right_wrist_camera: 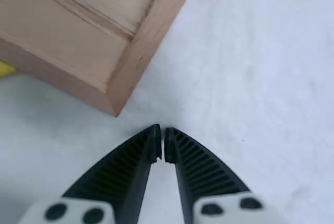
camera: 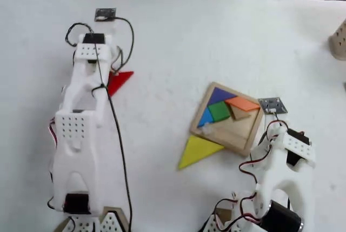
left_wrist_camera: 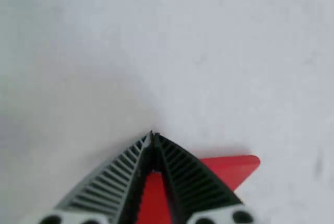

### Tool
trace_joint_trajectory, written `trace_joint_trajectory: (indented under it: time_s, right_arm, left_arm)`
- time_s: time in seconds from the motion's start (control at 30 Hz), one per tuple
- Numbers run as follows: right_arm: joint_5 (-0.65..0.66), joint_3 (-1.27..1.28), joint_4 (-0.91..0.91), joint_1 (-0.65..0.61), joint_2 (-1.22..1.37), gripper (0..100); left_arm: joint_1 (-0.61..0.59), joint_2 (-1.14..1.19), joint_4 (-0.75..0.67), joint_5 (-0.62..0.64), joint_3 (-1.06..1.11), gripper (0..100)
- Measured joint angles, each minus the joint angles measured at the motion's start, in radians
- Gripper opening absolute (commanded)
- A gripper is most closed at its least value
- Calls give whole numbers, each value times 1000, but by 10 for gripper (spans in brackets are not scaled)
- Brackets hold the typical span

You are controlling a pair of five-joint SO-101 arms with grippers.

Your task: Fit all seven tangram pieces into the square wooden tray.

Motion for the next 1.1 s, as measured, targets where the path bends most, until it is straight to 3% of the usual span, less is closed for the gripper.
trace_joint_trajectory:
  time_s: [0.23,0.67,1.1]
  right_arm:
    - [0,0,0,0,0,18]
    - [0,0,0,0,0,18]
    - [0,0,0,0,0,18]
  left_arm:
    - [12,-150,-75,21,256,23]
    - [127,-634,-388,21,1048,23]
    - [198,-910,-400,21,1404,23]
